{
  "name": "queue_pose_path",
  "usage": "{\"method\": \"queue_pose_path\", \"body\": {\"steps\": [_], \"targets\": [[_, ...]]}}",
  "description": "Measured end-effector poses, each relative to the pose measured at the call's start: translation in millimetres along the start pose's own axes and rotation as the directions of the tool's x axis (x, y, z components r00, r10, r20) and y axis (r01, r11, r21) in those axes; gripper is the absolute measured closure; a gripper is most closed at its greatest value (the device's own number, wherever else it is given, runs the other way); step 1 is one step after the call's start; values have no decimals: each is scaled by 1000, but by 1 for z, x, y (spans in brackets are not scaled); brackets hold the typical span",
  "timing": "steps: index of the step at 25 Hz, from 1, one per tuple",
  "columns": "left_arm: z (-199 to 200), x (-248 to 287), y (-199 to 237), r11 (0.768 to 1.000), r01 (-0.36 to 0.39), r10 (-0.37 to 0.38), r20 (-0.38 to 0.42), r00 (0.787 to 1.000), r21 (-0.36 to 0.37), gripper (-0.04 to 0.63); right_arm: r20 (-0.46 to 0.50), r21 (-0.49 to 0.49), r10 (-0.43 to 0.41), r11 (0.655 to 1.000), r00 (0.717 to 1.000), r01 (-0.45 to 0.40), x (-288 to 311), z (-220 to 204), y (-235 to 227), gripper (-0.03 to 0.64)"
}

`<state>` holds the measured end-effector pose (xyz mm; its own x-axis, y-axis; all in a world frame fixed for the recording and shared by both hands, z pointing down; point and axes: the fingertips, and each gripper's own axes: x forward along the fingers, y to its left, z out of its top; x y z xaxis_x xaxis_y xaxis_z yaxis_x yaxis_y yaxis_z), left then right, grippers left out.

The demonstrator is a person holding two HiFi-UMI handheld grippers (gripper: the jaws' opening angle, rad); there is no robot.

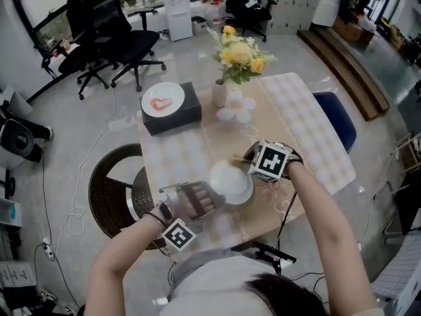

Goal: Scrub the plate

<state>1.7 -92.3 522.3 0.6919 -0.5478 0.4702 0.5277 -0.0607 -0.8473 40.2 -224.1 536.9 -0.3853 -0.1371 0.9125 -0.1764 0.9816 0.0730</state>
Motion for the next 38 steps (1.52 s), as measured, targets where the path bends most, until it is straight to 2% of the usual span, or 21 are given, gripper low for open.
{"method": "queue_pose_path", "body": {"steps": [8,13,18,23,30,35,38], "targets": [[-3,1,3,1000,-12,11,-17,1000,-26,575,-77,166,39,986,996,-25,-1,-27,1,583],[-4,0,7,998,-23,21,-30,999,-55,575,-152,166,61,985,986,-36,-6,-40,12,583],[-7,1,14,993,-46,41,-48,998,-107,575,-245,151,96,987,965,-60,-13,-60,26,583],[-8,2,14,979,-48,37,-60,997,-199,575,-224,196,122,977,967,-78,-18,-70,35,583],[-13,3,6,936,-64,29,-105,994,-347,575,-172,209,109,975,979,-72,-27,-71,47,583],[-12,1,9,876,-98,43,-125,991,-473,575,-135,184,66,982,989,-40,-44,-70,63,583],[-18,0,11,830,-122,51,-143,988,-544,575,-55,232,13,973,998,0,-57,-64,63,583]]}}
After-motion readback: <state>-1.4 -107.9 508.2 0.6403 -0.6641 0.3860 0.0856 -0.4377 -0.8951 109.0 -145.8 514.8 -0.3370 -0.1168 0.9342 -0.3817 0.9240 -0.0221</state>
